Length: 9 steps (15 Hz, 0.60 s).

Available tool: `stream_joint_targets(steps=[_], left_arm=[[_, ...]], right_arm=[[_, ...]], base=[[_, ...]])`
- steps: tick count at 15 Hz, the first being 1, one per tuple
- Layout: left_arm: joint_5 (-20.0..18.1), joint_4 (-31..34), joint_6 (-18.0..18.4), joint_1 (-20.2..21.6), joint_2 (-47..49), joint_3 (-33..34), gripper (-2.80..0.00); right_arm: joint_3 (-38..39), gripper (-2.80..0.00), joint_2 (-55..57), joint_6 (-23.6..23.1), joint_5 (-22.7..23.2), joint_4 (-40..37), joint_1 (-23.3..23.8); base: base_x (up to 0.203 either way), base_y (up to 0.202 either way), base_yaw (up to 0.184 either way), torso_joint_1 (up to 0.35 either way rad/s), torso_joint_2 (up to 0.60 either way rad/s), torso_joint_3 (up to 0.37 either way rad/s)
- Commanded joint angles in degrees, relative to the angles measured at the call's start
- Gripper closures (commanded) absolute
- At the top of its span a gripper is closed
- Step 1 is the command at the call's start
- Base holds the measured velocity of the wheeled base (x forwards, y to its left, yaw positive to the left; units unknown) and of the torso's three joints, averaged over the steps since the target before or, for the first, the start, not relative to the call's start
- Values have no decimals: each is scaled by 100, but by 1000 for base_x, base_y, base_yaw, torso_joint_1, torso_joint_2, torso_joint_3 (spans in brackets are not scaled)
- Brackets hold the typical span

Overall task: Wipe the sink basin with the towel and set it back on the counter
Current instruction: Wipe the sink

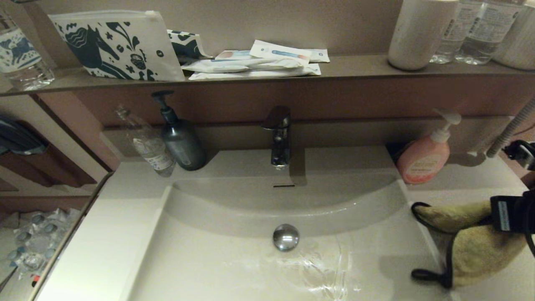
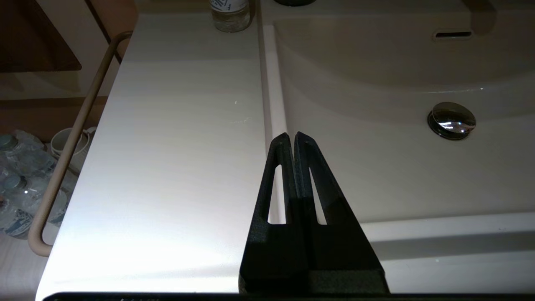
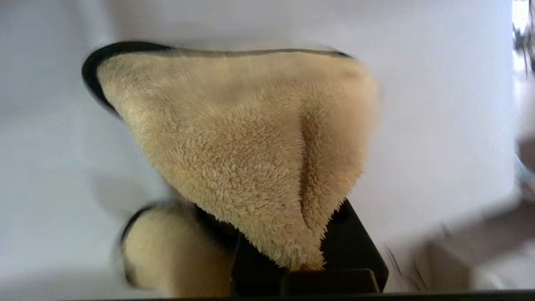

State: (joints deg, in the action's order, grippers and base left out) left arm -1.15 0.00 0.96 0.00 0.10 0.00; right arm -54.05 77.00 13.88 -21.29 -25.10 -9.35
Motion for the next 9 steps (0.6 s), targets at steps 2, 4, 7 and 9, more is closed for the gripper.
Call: stream_joint_targets(steps=[2,4,7,9], left_arm=[[0,0,0,0,8,0,0],[0,0,0,0,8,0,0],[0,0,0,0,8,0,0],[-2,0,0,0,8,0,0]], right_arm=[[433,0,-323,-107,138,-191,141],[591,0,-216,-97,150,7,-89],[575,0,-49,-57,63,1164,55],[721,0,-29,-605,20,969,623]], base=[[0,0,0,0,0,0],[0,0,0,0,0,0],[0,0,0,0,0,0],[0,0,0,0,0,0]])
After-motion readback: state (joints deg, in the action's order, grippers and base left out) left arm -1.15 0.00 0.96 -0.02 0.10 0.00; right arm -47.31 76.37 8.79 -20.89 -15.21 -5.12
